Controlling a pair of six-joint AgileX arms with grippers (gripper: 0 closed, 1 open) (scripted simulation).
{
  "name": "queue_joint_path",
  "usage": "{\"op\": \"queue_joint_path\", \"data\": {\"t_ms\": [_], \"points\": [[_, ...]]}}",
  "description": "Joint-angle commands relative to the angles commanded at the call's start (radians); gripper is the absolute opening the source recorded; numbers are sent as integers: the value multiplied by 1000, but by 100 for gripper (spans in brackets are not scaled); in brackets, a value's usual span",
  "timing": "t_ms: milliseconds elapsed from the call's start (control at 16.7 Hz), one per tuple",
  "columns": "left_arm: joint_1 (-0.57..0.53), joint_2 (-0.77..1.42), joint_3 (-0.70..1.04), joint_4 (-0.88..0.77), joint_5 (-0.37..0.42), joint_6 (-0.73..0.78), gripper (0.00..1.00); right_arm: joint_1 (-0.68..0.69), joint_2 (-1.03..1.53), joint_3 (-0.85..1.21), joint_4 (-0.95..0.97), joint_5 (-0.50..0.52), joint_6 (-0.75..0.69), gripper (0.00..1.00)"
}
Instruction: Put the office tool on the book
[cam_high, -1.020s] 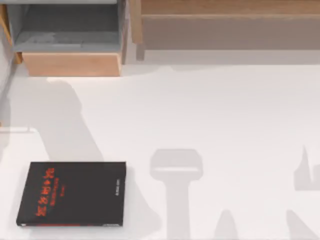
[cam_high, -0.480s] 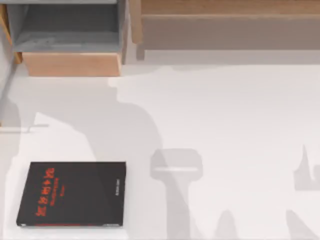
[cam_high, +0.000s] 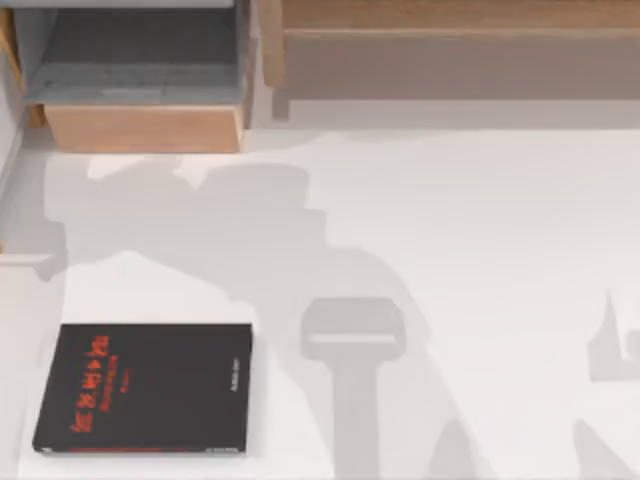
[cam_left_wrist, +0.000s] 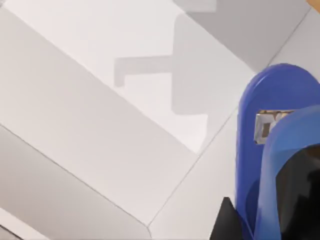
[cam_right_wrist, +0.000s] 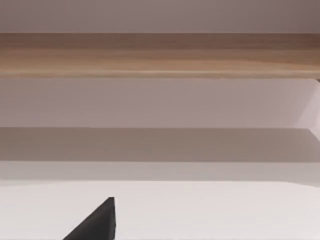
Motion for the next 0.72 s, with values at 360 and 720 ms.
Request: {"op": "queue_joint_path", "data": {"t_ms": [360, 720], "points": [[-145, -182, -306, 77, 0, -26, 0, 0, 0, 0, 0, 0, 0, 100], [-452, -314, -787, 104, -26, 3, 0, 0, 0, 0, 0, 0, 0, 100]]}}
